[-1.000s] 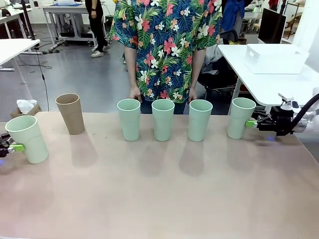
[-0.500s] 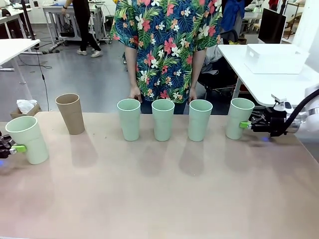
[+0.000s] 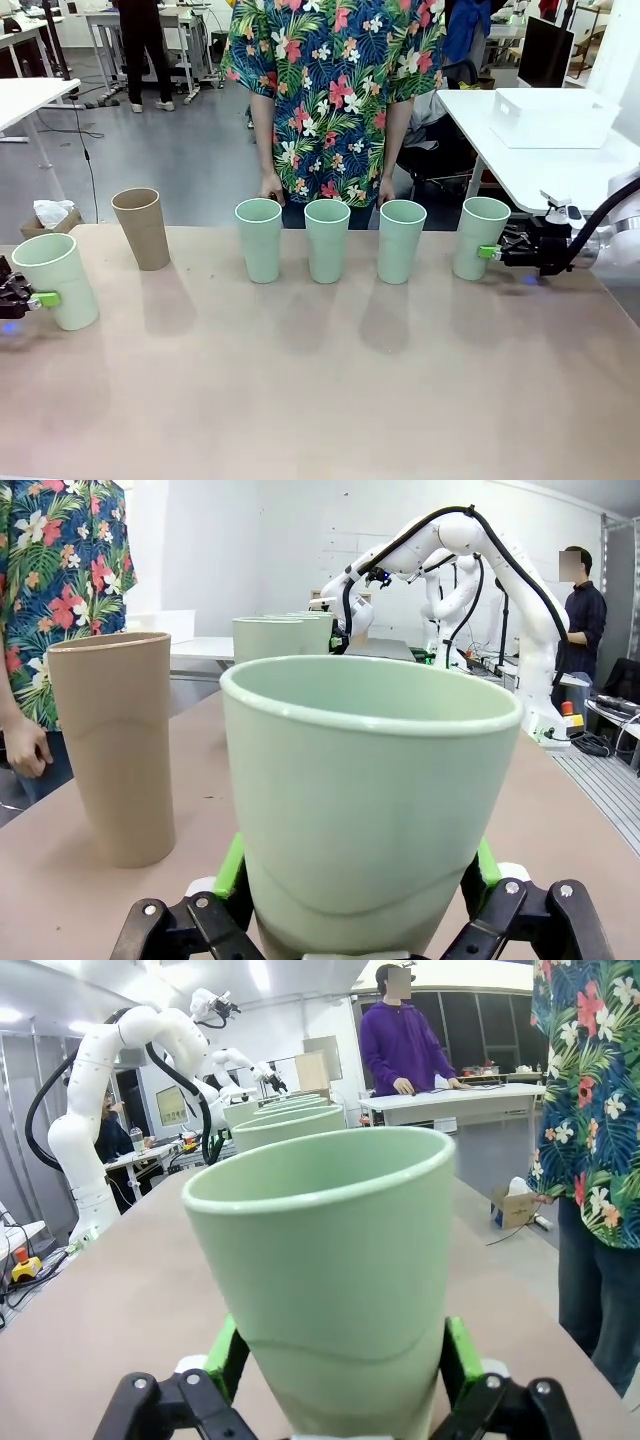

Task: Stack the cups and store them in the basket.
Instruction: Pick up two Reusable plastic cups , one in each hand.

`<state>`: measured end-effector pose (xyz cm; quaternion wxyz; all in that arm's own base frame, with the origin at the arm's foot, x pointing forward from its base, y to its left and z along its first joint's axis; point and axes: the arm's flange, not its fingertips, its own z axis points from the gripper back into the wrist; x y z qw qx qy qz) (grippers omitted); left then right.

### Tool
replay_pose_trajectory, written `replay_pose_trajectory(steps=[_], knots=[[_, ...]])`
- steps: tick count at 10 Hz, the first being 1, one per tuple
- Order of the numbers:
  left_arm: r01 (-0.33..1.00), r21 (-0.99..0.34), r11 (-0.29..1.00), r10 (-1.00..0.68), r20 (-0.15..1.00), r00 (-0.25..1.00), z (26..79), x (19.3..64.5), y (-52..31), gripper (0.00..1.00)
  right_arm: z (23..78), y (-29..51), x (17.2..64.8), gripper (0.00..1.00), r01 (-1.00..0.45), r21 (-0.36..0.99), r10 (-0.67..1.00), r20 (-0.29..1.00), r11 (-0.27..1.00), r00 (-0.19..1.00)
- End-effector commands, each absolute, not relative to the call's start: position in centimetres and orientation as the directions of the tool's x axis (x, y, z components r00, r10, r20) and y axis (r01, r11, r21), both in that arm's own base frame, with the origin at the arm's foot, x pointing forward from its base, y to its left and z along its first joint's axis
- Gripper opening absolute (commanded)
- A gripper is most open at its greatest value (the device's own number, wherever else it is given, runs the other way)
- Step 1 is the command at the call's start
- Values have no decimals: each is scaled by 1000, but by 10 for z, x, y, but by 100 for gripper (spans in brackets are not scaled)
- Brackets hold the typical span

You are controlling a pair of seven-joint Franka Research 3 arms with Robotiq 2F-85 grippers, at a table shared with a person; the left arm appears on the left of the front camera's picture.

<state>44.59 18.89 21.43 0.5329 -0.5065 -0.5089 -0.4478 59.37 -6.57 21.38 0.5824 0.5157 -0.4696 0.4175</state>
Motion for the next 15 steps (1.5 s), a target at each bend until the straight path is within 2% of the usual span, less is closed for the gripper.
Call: replay_pose_trajectory(steps=[1,7,8,9,10,11,12,13,14,15], knots=[[993,-43,113,43,998,38,218,441,176,100,220,-58,587,100,-970,196,-27,981,142,194],[993,-41,111,30,999,38,218,441,168,100,221,-57,587,100,-969,206,-42,979,135,202],[994,-31,107,31,999,28,217,442,168,100,220,-57,586,82,-971,201,-43,980,129,197],[993,-33,112,35,999,29,218,442,168,82,221,-57,586,80,-971,202,-44,979,130,198],[993,-32,114,34,999,28,218,442,169,81,220,-57,586,62,-970,206,-48,978,130,201],[993,-31,116,31,999,27,218,442,169,63,220,-57,586,60,-969,210,-46,978,133,206],[993,-30,115,32,999,27,218,441,169,76,220,-57,586,42,-968,213,-43,977,131,209],[993,-28,115,34,999,25,218,441,169,45,220,-57,585,40,-969,214,-41,977,125,210],[993,-30,117,41,999,26,218,441,170,58,220,-57,585,22,-970,213,-39,977,118,210],[990,-14,142,79,997,3,220,443,173,26,220,-57,585,20,-979,191,-48,981,71,188]])
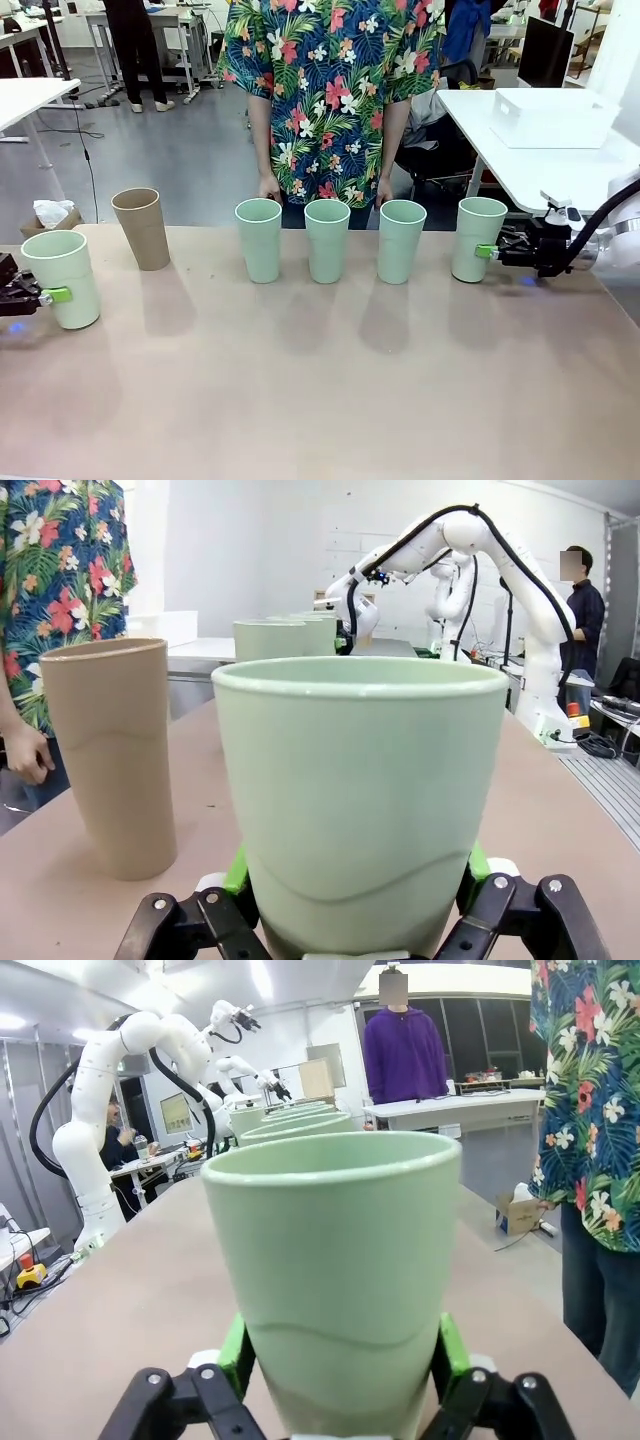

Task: Stack the cups and store them in the basket.
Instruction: Pick up two Reusable plastic cups , one in each hand.

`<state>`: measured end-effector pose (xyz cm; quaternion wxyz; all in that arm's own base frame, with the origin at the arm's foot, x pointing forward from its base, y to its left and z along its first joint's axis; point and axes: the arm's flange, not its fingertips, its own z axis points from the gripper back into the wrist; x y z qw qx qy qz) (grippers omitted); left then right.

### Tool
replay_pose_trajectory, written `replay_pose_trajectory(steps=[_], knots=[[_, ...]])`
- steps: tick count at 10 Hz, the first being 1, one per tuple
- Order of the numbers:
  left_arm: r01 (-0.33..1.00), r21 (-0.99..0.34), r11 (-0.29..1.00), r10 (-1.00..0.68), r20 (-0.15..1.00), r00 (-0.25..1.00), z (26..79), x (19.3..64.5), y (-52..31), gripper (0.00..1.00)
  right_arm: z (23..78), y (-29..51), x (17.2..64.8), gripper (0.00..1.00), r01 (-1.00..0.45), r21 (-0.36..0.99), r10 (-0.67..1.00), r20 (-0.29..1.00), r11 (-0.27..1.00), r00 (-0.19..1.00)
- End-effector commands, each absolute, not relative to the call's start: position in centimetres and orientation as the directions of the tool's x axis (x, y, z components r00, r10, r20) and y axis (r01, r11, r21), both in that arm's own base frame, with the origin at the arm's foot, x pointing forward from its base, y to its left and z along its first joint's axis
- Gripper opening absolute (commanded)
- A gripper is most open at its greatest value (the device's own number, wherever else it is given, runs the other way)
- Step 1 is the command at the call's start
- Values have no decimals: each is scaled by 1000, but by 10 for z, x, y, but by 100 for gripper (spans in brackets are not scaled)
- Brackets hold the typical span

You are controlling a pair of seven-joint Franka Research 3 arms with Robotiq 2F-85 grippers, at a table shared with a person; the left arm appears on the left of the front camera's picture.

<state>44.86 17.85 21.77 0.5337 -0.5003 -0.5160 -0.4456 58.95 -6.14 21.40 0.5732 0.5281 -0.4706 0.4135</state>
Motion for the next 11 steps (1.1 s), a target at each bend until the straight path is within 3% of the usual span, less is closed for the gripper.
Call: replay_pose_trajectory(steps=[1,4,5,8,11], knots=[[993,-80,88,29,997,78,216,447,178,26,213,-63,591,20,-970,216,-15,976,113,216],[993,-80,88,29,997,78,216,447,178,26,213,-63,591,20,-970,216,-15,976,113,216],[991,-85,99,36,996,82,214,448,179,87,211,-63,589,86,-970,221,-23,975,103,219],[986,-43,159,61,998,33,264,436,159,87,269,-56,550,86,-979,54,-63,997,197,42],[986,-53,158,126,991,33,300,422,128,87,303,-62,502,86,-975,34,-67,998,218,20]])
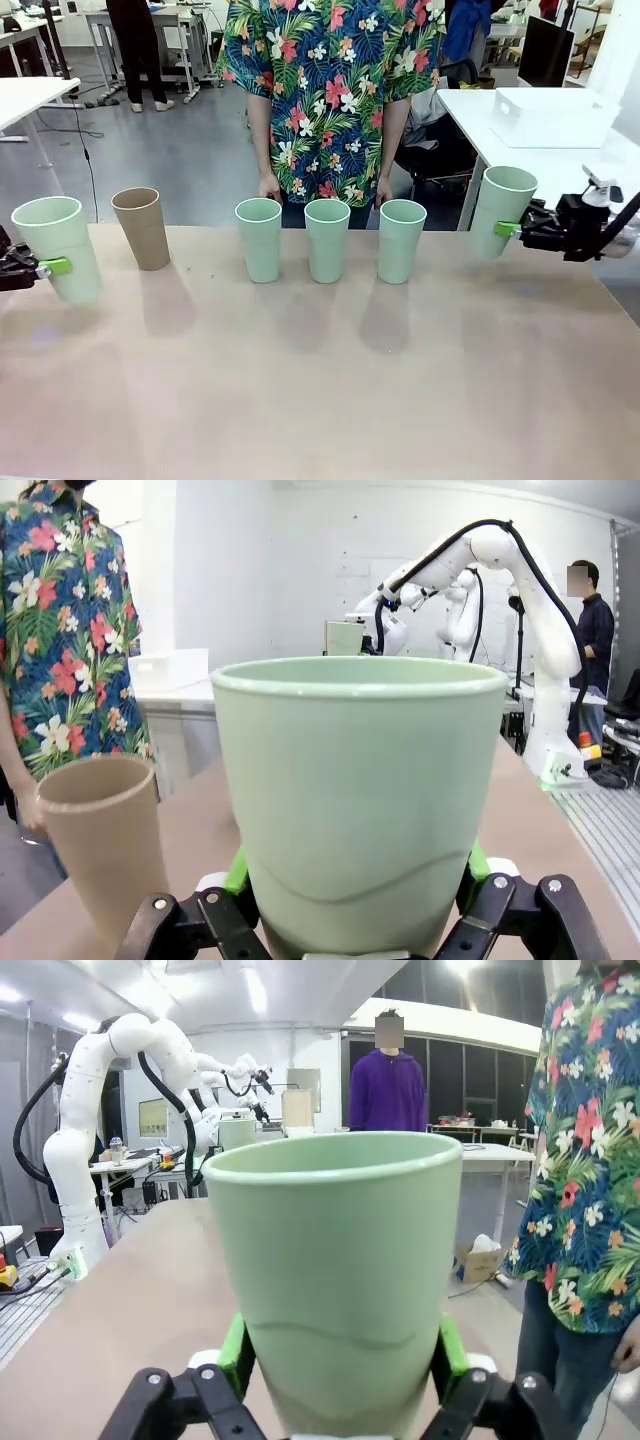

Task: Stack the cups and store them in the basket.
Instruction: Pick up two Reusable plastic cups , one in each hand.

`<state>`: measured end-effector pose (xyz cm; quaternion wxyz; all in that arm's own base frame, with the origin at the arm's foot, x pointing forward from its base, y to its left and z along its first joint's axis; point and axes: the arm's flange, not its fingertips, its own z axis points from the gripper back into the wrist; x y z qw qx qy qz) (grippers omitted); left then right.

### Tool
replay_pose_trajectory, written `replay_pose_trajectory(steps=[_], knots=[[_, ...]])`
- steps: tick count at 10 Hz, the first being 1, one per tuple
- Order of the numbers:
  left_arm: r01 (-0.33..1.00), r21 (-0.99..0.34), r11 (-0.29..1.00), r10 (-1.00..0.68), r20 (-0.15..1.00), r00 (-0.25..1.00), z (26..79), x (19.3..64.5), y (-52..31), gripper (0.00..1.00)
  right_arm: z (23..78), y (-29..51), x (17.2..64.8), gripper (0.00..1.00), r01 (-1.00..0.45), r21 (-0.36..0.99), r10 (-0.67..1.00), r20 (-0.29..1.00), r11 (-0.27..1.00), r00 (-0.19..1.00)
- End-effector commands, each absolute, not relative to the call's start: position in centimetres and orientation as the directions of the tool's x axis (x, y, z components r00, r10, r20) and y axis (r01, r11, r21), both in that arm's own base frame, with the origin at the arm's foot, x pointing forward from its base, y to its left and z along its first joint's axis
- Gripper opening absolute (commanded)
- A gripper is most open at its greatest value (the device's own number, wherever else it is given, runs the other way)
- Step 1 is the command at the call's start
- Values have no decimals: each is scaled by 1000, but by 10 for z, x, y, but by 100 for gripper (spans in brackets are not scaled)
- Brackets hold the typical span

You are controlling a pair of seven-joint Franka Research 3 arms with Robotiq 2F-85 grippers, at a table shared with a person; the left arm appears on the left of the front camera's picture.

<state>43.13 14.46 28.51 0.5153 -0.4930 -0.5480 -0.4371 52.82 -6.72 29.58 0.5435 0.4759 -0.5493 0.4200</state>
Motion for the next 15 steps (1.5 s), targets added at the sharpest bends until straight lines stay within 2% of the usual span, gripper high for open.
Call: replay_pose_trajectory(steps=[1,5,9,12,15], knots=[[987,-47,153,139,990,26,312,417,115,87,312,-62,486,86,-975,37,-49,998,221,27],[991,-38,128,175,984,15,348,387,59,87,333,-48,414,86,-978,94,3,995,186,96],[1000,-8,17,111,994,6,335,382,-12,87,334,-20,361,86,-989,103,22,994,107,106],[996,-7,-87,114,993,17,326,371,-44,87,334,-15,354,86,-990,92,-15,996,107,91],[995,-3,-95,115,993,14,321,370,-49,87,338,-20,350,86,-990,89,-29,996,109,86]])
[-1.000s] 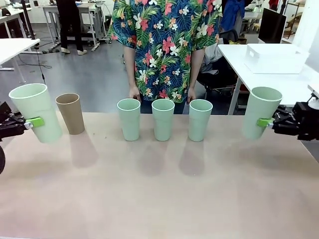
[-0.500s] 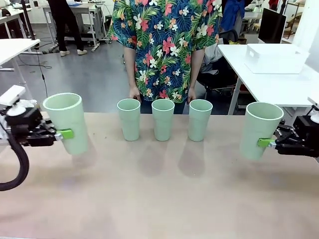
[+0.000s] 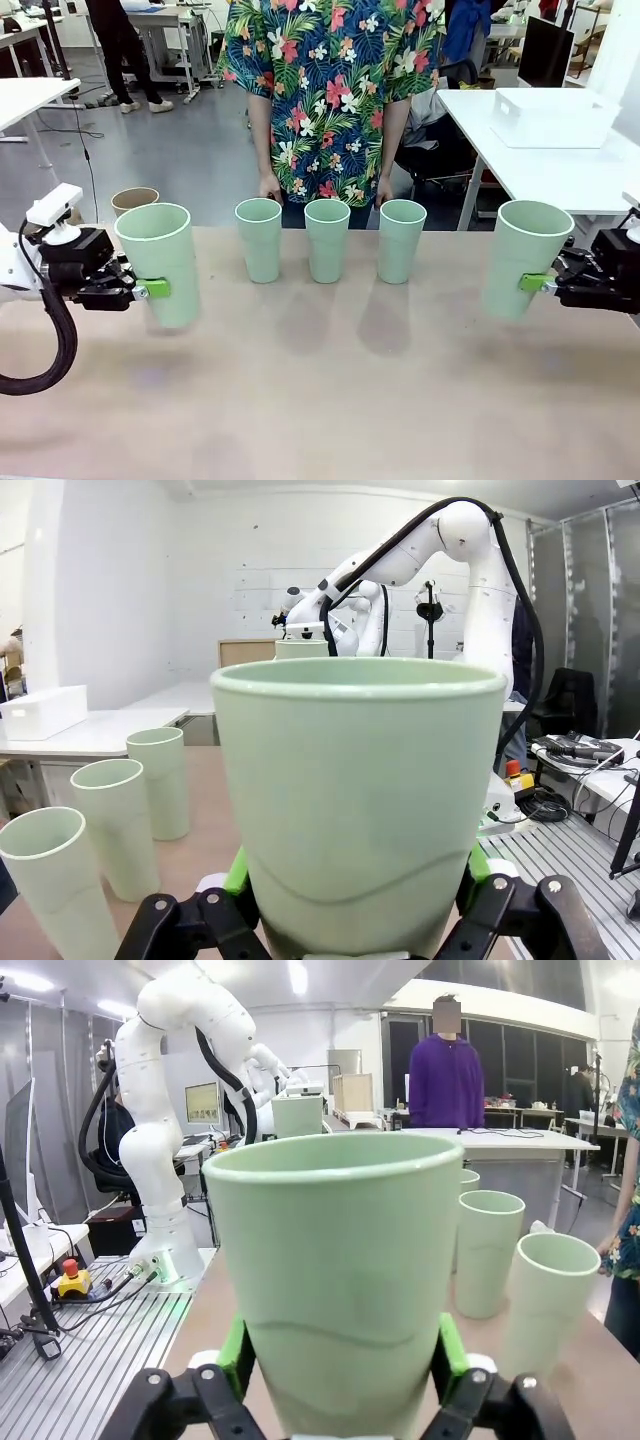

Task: Stack the cups and store them in the basket.
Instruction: Pick up two Reusable plastic cups , one in each hand.

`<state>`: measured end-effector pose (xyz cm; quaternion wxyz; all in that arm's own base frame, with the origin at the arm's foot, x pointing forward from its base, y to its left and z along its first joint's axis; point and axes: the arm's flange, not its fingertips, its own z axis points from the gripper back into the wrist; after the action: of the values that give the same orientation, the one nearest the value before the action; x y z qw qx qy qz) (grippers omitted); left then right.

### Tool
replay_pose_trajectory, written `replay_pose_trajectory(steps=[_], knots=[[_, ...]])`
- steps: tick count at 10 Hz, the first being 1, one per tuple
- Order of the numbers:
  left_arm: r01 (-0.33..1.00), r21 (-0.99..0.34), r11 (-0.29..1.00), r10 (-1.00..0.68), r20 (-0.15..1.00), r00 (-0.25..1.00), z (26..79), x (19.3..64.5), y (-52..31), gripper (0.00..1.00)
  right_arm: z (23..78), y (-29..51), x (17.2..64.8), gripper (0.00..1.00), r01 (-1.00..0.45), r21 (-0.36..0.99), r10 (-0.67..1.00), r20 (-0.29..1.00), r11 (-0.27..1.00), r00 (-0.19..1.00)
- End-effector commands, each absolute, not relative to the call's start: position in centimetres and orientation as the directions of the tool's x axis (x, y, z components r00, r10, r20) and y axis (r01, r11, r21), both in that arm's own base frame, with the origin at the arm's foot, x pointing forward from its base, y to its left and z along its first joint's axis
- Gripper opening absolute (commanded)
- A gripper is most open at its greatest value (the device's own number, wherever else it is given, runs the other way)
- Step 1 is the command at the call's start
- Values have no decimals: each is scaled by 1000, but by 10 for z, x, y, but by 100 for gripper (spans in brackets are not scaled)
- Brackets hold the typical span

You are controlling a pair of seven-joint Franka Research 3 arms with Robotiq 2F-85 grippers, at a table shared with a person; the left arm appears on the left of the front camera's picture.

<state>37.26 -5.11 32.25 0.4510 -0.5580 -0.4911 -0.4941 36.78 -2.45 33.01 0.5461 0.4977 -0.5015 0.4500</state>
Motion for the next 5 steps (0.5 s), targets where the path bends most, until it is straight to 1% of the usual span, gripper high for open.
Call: replay_pose_trajectory(steps=[1,2,3,4,5], knots=[[996,-5,-93,119,993,16,320,371,-50,87,339,-20,351,86,-990,92,-33,996,106,89],[996,-13,-90,113,993,23,321,371,-50,87,339,-19,351,86,-991,98,-32,995,89,95],[997,-30,-77,100,994,38,324,371,-48,87,340,-20,350,86,-993,116,-22,993,14,115],[994,-22,-107,103,994,33,320,373,-50,87,331,-26,367,86,-991,92,-16,996,98,91],[994,-22,-107,103,994,33,320,373,-50,87,331,-26,367,86,-991,92,-16,996,98,91]])
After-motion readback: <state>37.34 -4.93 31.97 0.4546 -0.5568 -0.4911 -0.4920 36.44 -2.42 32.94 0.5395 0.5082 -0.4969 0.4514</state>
